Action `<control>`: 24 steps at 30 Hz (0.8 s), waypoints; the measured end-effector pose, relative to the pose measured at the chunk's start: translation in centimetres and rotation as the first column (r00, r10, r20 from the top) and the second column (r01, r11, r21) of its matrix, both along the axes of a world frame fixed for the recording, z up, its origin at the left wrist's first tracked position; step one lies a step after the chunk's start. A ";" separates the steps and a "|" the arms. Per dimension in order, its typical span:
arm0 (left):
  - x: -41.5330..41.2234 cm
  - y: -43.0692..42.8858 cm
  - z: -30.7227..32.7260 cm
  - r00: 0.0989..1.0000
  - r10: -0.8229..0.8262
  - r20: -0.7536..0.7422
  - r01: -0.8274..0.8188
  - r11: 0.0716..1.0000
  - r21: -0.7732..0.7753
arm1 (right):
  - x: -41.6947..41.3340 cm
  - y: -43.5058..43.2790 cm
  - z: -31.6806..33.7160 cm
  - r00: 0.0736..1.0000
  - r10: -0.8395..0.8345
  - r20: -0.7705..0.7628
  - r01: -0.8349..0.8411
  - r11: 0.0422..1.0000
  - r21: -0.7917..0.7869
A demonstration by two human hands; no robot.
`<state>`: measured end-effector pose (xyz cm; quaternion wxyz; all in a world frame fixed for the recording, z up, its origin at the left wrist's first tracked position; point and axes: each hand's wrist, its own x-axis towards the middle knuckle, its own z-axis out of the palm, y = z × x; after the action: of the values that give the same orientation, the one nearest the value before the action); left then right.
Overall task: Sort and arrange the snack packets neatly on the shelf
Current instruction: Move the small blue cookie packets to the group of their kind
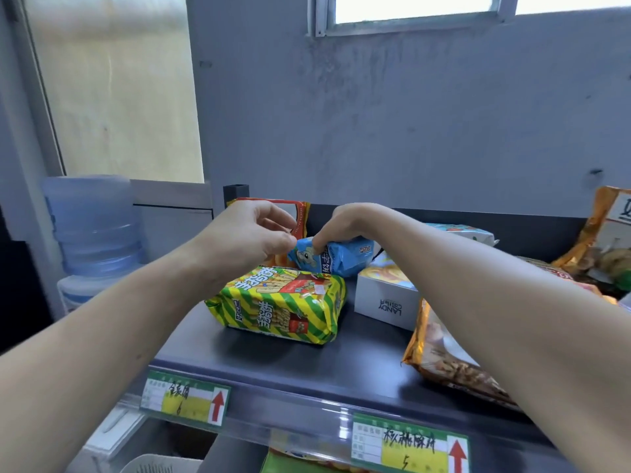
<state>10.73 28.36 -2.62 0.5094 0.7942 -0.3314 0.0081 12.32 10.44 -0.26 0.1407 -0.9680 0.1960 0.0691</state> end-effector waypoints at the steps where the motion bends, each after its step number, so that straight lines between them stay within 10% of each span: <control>1: 0.0 -0.1 0.0 1.000 -0.002 0.002 0.002 1.000 -0.001 | -0.1 0.0 0.2 1.000 -0.007 0.014 0.006 1.000 0.016; 24: -0.4 -2.0 0.8 0.997 0.061 0.052 -0.056 0.993 -0.104 | -4.3 -4.6 0.7 0.802 0.289 0.523 -0.177 0.951 -0.255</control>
<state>10.32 26.32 -1.82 0.5397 0.7757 -0.3211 0.0619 7.99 5.89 0.46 0.0870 -0.9719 0.0316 -0.2166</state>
